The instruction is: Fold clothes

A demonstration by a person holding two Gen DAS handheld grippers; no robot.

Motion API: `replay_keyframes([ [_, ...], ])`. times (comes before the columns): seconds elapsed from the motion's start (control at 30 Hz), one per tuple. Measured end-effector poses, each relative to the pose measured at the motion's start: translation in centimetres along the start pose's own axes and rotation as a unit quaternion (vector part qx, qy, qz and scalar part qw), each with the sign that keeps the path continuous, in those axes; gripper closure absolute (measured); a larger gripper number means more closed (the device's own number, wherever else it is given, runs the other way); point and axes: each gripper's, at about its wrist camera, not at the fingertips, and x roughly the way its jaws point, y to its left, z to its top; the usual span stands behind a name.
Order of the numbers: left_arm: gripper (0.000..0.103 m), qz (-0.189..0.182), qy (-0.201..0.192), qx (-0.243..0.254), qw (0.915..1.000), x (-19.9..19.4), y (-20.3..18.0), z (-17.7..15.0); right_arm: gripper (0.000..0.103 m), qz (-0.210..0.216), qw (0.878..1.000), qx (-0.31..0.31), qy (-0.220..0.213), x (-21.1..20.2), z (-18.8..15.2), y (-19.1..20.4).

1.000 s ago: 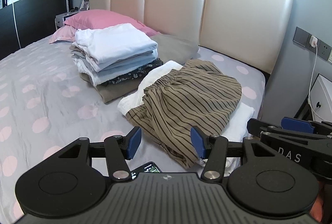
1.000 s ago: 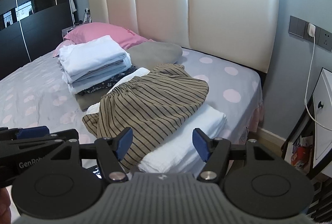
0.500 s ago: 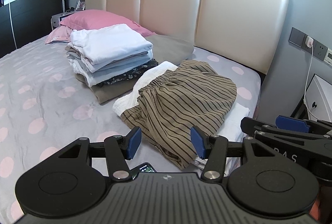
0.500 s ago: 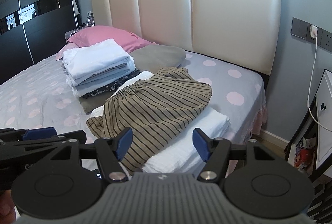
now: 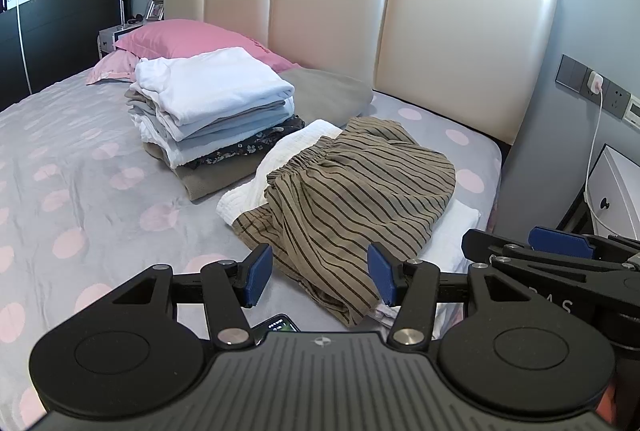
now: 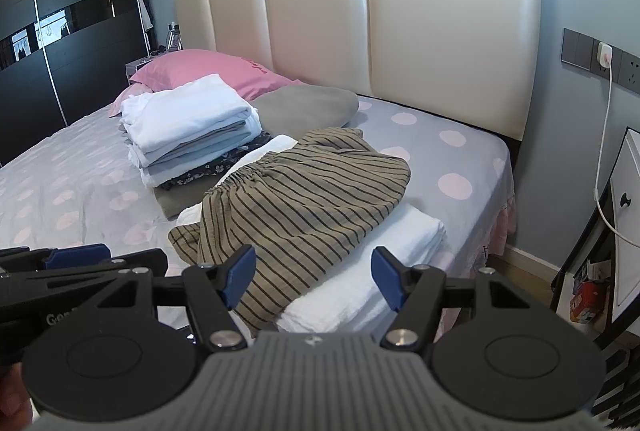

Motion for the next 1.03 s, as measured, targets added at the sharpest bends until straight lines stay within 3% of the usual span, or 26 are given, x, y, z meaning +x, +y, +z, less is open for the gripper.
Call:
replay_keyframes([
  [1.03,0.054,-0.001,0.002,0.002,1.0,-0.06,-0.15,-0.13,0.036,0.005,1.0,0.004,0.006,0.2,-0.01,-0.2],
])
